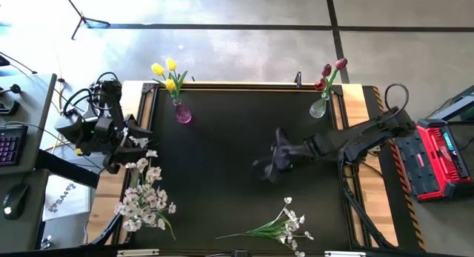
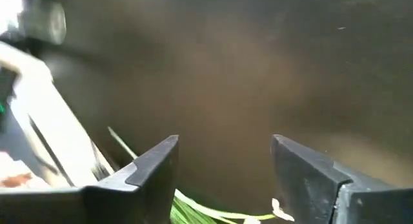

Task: Sort flowers into vase by color
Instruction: Put the white flowers into the bottom transparent vase

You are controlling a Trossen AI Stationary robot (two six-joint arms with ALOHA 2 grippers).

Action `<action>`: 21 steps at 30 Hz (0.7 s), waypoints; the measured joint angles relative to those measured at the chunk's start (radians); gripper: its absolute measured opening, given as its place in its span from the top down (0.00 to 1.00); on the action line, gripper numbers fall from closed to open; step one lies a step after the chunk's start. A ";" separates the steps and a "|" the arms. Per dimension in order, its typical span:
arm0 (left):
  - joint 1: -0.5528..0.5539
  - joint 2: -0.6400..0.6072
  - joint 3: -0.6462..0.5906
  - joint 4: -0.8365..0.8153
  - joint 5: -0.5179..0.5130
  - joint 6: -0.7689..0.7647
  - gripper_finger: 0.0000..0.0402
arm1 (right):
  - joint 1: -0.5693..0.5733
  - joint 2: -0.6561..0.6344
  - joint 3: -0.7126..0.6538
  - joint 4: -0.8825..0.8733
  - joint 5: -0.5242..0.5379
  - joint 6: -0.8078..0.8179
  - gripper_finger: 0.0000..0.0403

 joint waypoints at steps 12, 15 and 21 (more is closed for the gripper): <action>0.134 0.073 0.018 0.057 0.261 0.047 0.32 | 0.163 0.234 0.000 0.212 -0.107 -0.351 0.46; 0.191 0.144 0.057 0.082 0.342 0.087 0.32 | 0.184 0.291 0.000 0.211 -0.114 -0.353 0.47; 0.375 0.300 0.141 0.047 0.481 0.034 0.32 | 0.207 0.318 0.000 0.247 -0.135 -0.375 0.47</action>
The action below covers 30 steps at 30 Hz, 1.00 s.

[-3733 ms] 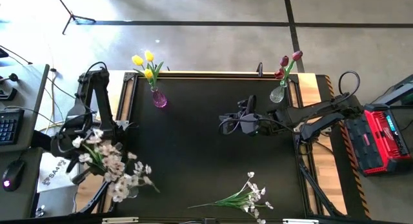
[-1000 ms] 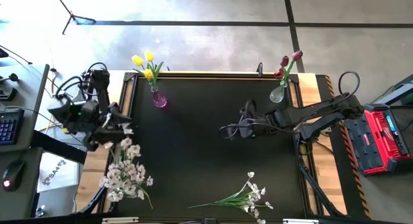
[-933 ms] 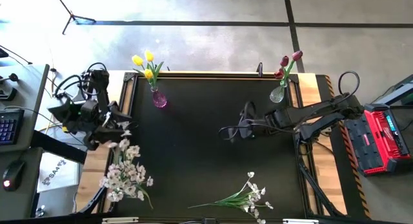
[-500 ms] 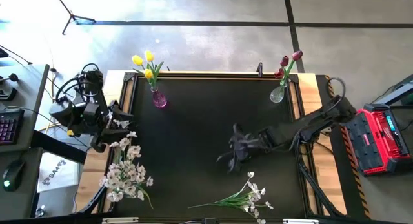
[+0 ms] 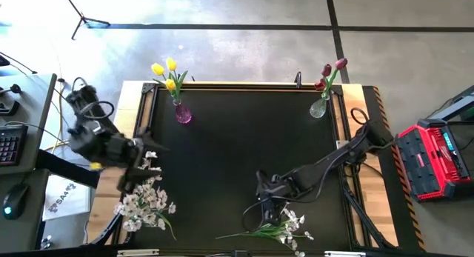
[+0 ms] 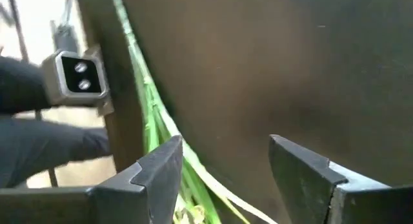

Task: Sort flowers into vase by color
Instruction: Put the white flowers into the bottom transparent vase

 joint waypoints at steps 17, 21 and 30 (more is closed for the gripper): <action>0.530 0.303 0.145 -0.263 0.496 -0.322 0.32 | 0.113 0.084 0.000 -0.044 -0.181 -0.180 0.47; 0.591 0.371 0.147 -0.302 0.654 -0.364 0.32 | 0.145 0.143 0.000 -0.046 -0.172 -0.198 0.47; 0.626 0.511 0.146 -0.374 0.684 -0.354 0.32 | 0.153 0.228 0.005 -0.082 -0.166 -0.223 0.58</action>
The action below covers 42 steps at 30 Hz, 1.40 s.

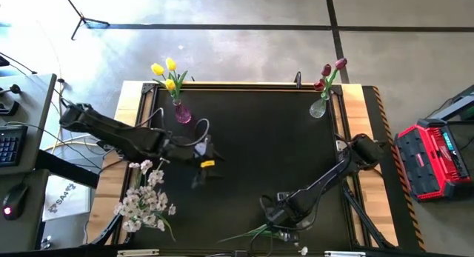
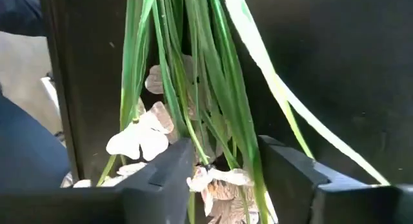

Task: Sort flowers into vase by color
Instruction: Put the white flowers into the bottom transparent vase

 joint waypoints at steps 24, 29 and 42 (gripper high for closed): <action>0.001 0.065 0.000 0.008 0.067 -0.017 0.32 | -0.142 -0.186 -0.009 -0.122 0.066 0.113 0.99; 0.001 0.065 0.000 0.007 0.061 0.040 0.32 | -0.244 -0.231 -0.007 -0.077 -0.071 0.304 0.99; -0.021 0.065 0.000 -0.026 0.053 0.150 0.32 | -0.468 -0.262 -0.006 0.235 -0.369 0.448 1.00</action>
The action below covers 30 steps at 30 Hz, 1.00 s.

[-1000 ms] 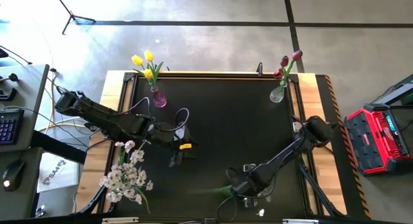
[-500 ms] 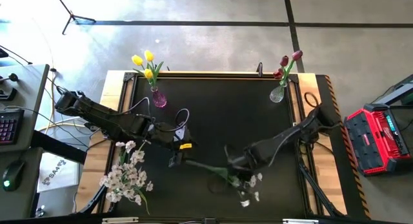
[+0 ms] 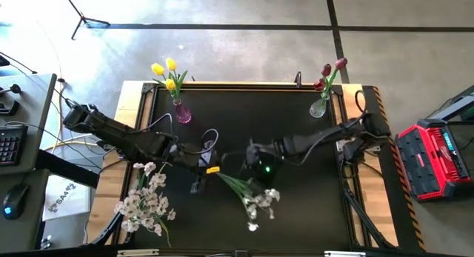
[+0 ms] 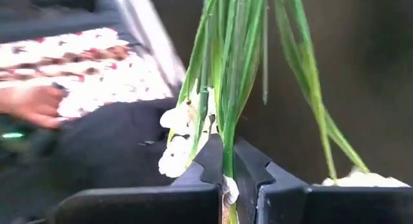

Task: Sort flowers into vase by color
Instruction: Put the white flowers into the bottom transparent vase

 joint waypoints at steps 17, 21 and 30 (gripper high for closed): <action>-0.027 -0.001 0.000 -0.161 -0.145 0.065 0.37 | -0.136 0.000 0.001 0.290 -0.289 0.049 1.00; -0.027 -0.010 0.000 -0.149 -0.154 0.082 0.49 | -0.161 0.000 0.001 0.290 -0.289 0.044 1.00; -0.014 -0.015 0.049 -0.215 -0.181 0.009 0.89 | -0.204 0.000 0.001 0.375 -0.292 0.043 1.00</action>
